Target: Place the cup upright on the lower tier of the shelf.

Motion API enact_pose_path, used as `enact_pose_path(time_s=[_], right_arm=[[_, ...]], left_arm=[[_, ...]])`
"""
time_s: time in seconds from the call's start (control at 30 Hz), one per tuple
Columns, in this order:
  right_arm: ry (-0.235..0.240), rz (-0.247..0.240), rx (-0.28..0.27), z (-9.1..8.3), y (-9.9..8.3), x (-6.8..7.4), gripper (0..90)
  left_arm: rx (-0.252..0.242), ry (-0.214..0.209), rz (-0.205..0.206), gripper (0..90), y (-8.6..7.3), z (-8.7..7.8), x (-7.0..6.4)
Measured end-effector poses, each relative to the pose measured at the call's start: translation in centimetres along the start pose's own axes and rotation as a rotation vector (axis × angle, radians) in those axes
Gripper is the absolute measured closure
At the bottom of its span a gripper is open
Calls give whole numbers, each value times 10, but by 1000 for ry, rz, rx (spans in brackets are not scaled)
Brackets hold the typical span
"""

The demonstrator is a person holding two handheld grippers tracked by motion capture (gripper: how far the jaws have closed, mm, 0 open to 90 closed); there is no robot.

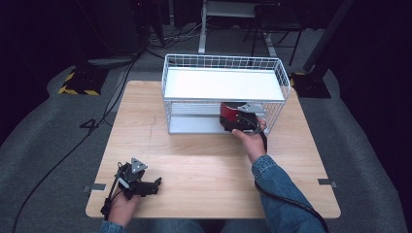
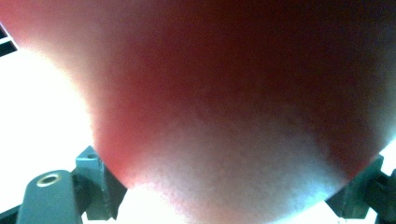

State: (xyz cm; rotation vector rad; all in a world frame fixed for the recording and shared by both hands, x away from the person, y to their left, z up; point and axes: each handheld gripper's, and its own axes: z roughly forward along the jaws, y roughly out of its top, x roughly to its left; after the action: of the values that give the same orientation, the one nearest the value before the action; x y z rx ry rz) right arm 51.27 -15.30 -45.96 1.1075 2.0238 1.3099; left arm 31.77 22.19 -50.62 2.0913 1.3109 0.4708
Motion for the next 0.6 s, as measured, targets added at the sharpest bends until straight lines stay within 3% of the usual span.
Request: enact_pose_path(time_s=[0.6], right_arm=[[-28, -11, 21, 21, -3, 1, 170]], left_arm=[[0, -1, 4, 0, 0, 0, 0]])
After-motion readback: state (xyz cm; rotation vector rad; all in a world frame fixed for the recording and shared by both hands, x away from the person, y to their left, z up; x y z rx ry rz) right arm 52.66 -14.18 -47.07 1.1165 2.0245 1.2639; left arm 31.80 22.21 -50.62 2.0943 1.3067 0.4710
